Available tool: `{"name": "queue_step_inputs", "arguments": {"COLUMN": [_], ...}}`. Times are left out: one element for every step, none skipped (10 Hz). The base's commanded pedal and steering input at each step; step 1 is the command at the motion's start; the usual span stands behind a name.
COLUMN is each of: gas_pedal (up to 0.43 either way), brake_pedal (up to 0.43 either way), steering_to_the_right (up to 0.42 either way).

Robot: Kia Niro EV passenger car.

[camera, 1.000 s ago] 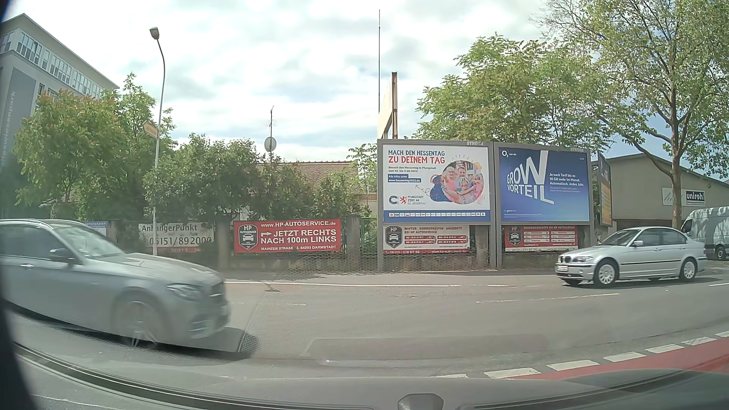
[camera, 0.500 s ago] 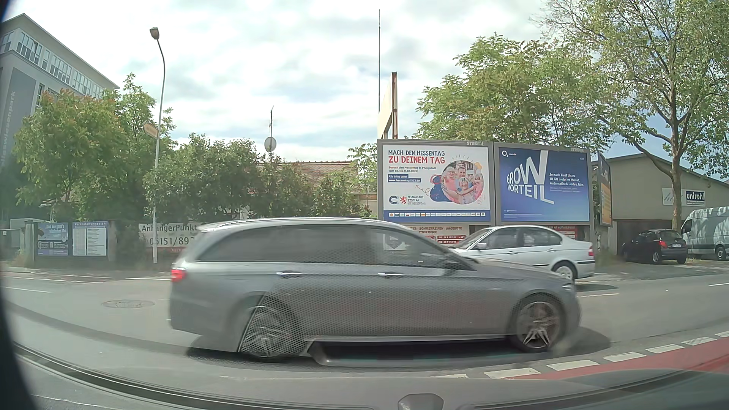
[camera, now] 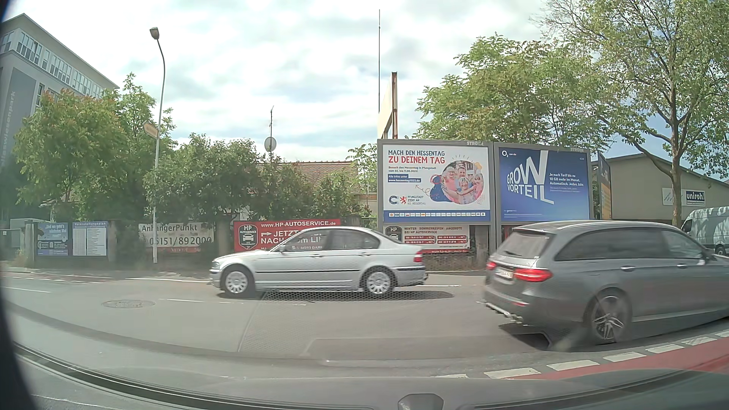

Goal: Follow the waypoints while adhering to traffic rules and regulations

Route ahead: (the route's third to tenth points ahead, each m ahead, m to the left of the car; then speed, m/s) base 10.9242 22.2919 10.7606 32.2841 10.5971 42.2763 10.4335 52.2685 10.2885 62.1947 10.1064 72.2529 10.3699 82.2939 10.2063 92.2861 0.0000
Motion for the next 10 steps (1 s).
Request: {"name": "queue_step_inputs", "arguments": {"gas_pedal": [0.0, 0.0, 0.0, 0.0, 0.0, 0.0, 0.0, 0.0, 0.0, 0.0], "brake_pedal": [0.171, 0.171, 0.171, 0.171, 0.171, 0.171, 0.171, 0.171, 0.177, 0.171], "steering_to_the_right": [-0.212, -0.212, -0.212, -0.212, -0.212, -0.212, -0.212, -0.212, -0.212, -0.212]}}
